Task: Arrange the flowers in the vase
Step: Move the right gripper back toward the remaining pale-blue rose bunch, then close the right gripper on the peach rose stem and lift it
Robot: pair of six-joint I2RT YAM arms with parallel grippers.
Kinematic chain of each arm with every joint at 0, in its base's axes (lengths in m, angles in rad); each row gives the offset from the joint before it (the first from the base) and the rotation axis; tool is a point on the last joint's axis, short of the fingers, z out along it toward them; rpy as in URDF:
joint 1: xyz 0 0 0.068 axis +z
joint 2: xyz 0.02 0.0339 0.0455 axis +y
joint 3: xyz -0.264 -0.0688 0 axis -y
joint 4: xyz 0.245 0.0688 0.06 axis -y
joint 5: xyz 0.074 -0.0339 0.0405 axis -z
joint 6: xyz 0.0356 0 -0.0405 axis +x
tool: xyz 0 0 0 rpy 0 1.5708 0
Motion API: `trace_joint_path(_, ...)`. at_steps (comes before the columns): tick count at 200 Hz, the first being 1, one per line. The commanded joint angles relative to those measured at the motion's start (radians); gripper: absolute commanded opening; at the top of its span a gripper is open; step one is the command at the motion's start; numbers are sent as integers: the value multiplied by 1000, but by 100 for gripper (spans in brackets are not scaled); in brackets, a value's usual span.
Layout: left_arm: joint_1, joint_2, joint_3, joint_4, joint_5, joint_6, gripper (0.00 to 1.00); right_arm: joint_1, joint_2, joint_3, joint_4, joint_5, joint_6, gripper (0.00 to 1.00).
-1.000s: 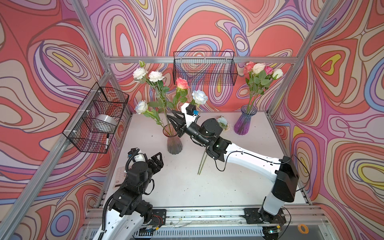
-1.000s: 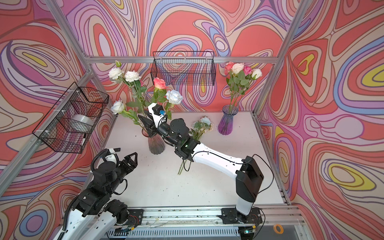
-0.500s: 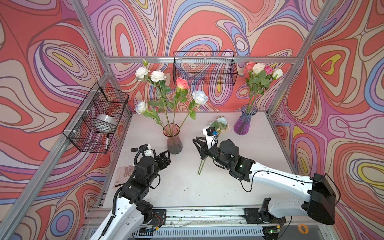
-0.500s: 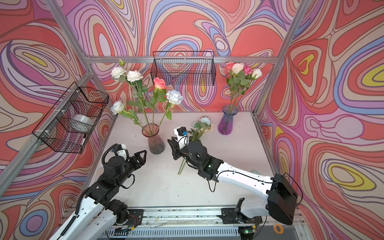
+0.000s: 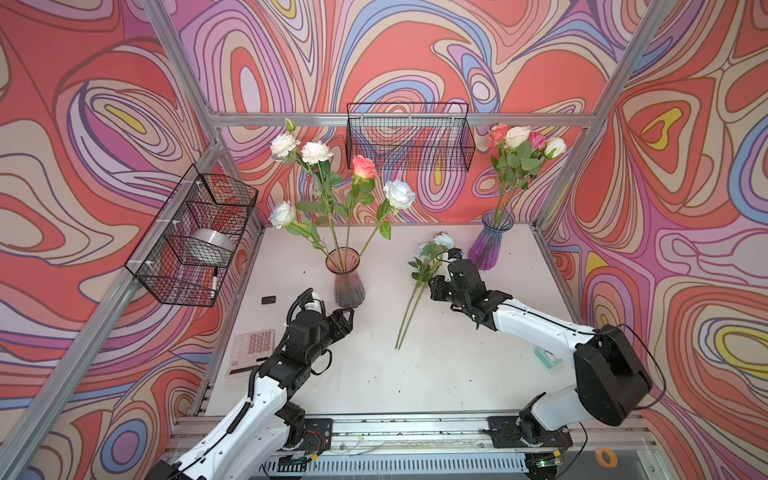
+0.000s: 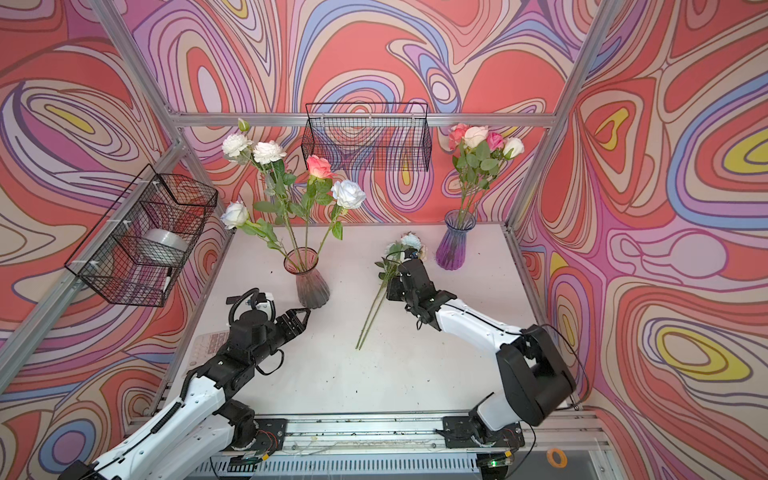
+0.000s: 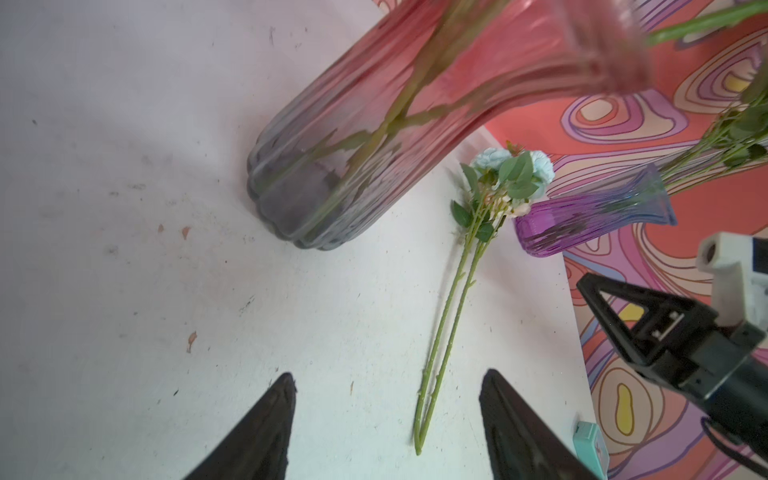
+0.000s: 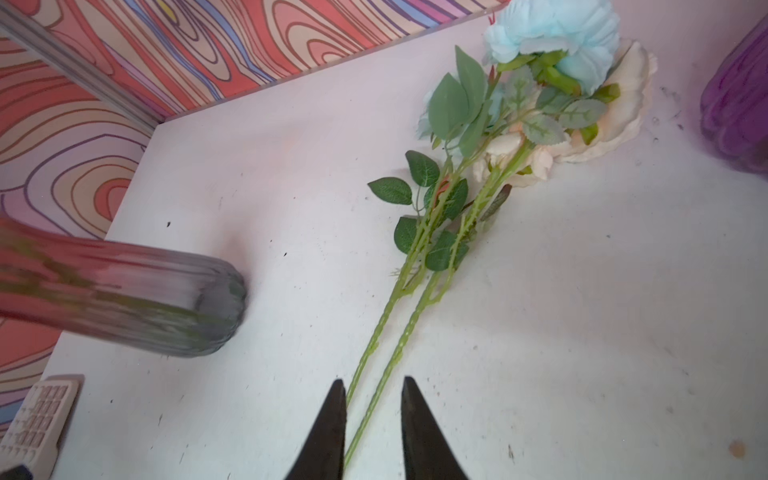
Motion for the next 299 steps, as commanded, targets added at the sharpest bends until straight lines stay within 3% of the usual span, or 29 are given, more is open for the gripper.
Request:
trace_joint_path(1, -2, 37, -12, 3, 68, -39, 69, -56, 96, 108, -70, -122, 63, 26)
trace_joint_path(46, -3, 66, -33, 10, 147, -56, 68, -81, 280, 236, -106, -169, 110, 28)
trace_joint_path(84, -3, 74, -33, 34, 191, -40, 66, -86, 299, 203, -90, -149, 154, 27)
trace_joint_path(150, -4, 127, -9, 51, 231, -42, 65, -98, 391, 163, -36, -248, 217, 28)
trace_joint_path(164, -5, 136, -2, 59, 237, -39, 64, -100, 410, 166, -30, -256, 214, 26)
trace_joint_path(176, -11, 143, 3, 61, 240, -33, 64, -101, 417, 161, -10, -263, 208, 19)
trace_joint_path(208, -20, 175, 18, 70, 246, -24, 64, -112, 392, 123, 27, -262, 203, 0)
trace_joint_path(252, -73, 268, 77, 98, 229, 15, 62, -123, 268, 34, -34, -214, 121, 0)
trace_joint_path(281, -147, 410, 203, 67, 177, 85, 62, -123, 170, -12, -75, -161, 71, 0)
trace_joint_path(299, -173, 498, 276, 47, 176, 107, 56, -123, 126, -36, -74, -144, 55, 0)
